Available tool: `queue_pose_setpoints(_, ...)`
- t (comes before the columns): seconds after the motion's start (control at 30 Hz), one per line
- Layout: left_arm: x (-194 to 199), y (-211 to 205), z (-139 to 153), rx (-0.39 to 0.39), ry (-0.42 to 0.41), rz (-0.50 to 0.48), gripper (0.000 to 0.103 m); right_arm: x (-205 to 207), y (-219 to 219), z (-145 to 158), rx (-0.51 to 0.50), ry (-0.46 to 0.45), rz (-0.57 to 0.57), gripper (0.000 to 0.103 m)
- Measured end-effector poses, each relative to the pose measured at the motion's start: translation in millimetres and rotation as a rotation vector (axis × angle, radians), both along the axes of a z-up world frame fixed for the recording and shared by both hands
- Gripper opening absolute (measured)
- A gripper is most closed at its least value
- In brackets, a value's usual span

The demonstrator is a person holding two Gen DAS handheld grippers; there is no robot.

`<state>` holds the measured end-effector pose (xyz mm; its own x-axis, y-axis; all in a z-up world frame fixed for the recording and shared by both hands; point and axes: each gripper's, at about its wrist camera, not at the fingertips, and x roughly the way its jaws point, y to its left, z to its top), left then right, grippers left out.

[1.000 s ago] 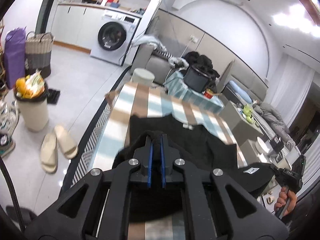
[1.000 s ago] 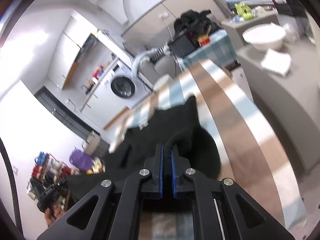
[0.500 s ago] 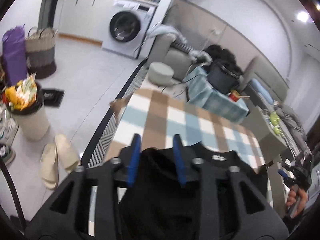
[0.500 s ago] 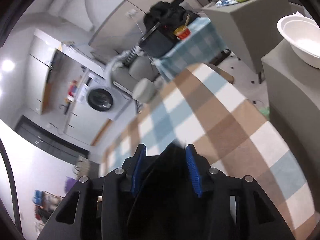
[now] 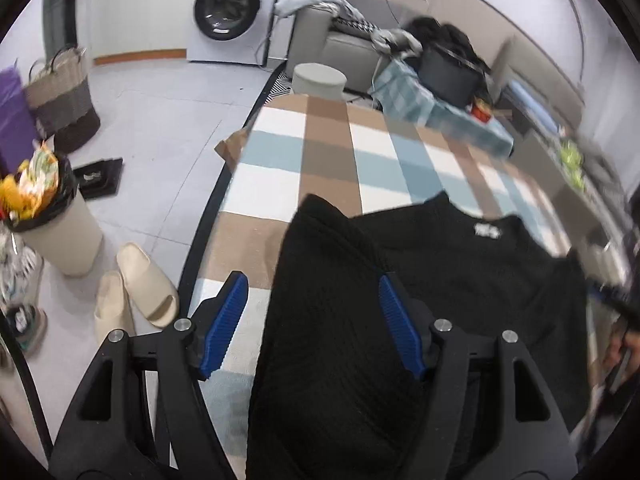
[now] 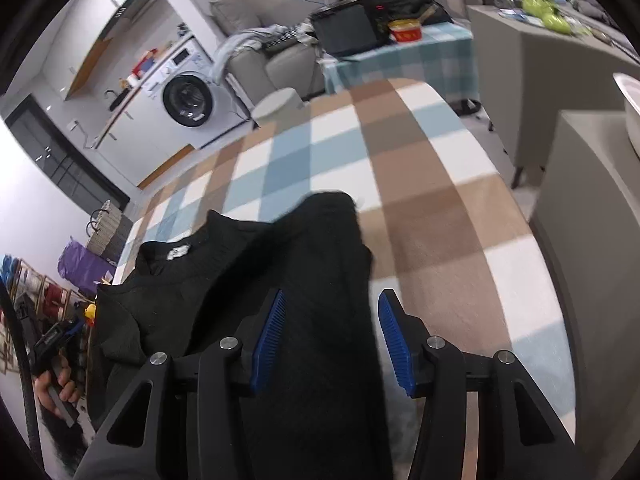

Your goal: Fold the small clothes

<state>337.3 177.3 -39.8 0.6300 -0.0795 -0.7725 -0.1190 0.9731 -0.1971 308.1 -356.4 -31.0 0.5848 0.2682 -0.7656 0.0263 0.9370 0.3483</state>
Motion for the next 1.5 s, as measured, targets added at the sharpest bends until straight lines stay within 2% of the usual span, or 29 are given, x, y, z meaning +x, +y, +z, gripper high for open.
queue_pose_setpoints(0.1,15.4,-8.0,-14.5,0.042,0.030,-0.019,0.064,10.1,8.1,0.2,-0.059,-0.026,0.017,0.048)
queue_pose_setpoints(0.13,20.6,-9.2,-19.5,0.038,0.042,-0.024,0.058,14.0,8.9,-0.4,-0.061,-0.034,0.018,0.044)
queue_pose_setpoints(0.17,23.9,-9.7,-21.4,0.034,0.043,-0.028,0.051,19.1,9.6,-1.5,-0.064,-0.038,0.019,0.030)
queue_pose_setpoints(0.2,27.8,-9.5,-24.7,0.032,0.047,-0.032,0.026,21.9,9.3,-1.7,-0.078,-0.043,0.009,0.012)
queue_pose_setpoints(0.23,31.2,-9.0,-27.9,0.031,0.057,-0.033,0.014,23.0,9.3,0.0,-0.085,-0.053,0.006,0.010)
queue_pose_setpoints(0.3,32.7,-5.4,-29.7,-0.014,0.037,-0.057,0.009,18.2,9.9,9.6,-0.056,-0.125,0.042,0.008)
queue_pose_setpoints(0.37,28.9,0.4,-25.7,-0.038,0.002,-0.071,0.008,10.2,4.0,22.9,0.007,-0.221,0.053,0.007)
queue_pose_setpoints(0.43,25.2,8.5,-21.0,-0.069,-0.026,-0.057,0.008,11.3,-5.0,29.2,0.006,-0.237,0.003,0.006)
queue_pose_setpoints(0.6,22.5,31.5,-21.5,-0.151,-0.019,0.031,0.008,27.8,-27.4,18.2,-0.051,-0.139,-0.156,0.003)
queue_pose_setpoints(0.63,21.2,34.5,-22.2,-0.153,-0.011,0.053,0.008,29.2,-30.5,16.1,-0.039,-0.119,-0.179,0.006)
queue_pose_setpoints(0.7,15.7,38.6,-21.6,-0.142,-0.002,0.075,0.011,27.3,-30.9,14.6,-0.009,-0.072,-0.185,0.020)
queue_pose_setpoints(0.77,10.2,40.5,-19.8,-0.128,0.005,0.084,0.020,18.3,-20.2,16.9,0.027,-0.055,-0.138,0.024)
queue_pose_setpoints(0.8,8.3,40.6,-18.6,-0.118,0.002,0.090,0.027,12.6,-12.2,18.6,0.048,-0.057,-0.110,0.036)
queue_pose_setpoints(0.87,3.1,39.4,-14.8,-0.100,-0.009,0.093,0.041,3.6,10.1,20.0,0.093,-0.048,-0.040,0.052)
queue_pose_setpoints(0.9,2.4,38.1,-13.7,-0.093,-0.013,0.094,0.052,1.2,20.0,20.2,0.108,-0.043,-0.015,0.052)
queue_pose_setpoints(0.93,1.9,35.7,-12.3,-0.083,-0.017,0.096,0.057,-0.7,32.0,19.1,0.119,-0.033,0.012,0.052)
queue_pose_setpoints(1.07,9.7,23.5,-6.4,-0.069,-0.011,0.077,0.057,-3.8,75.1,14.9,0.121,-0.005,0.079,0.052)
queue_pose_setpoints(1.2,29.8,0.6,-1.3,-0.051,0.003,0.017,0.058,-5.3,96.7,11.6,0.118,0.006,0.106,0.052)
queue_pose_setpoints(1.27,45.0,-11.7,-3.9,-0.003,0.041,-0.002,0.060,-5.2,103.2,9.1,0.113,0.012,0.112,0.052)
queue_pose_setpoints(1.4,65.9,-11.8,-14.9,0.069,0.094,0.077,0.059,-2.2,107.9,2.9,0.110,0.030,0.106,0.052)
queue_pose_setpoints(1.5,73.1,-3.9,-23.9,0.077,0.121,0.088,0.023,0.1,105.5,1.1,0.108,0.035,0.098,0.052)
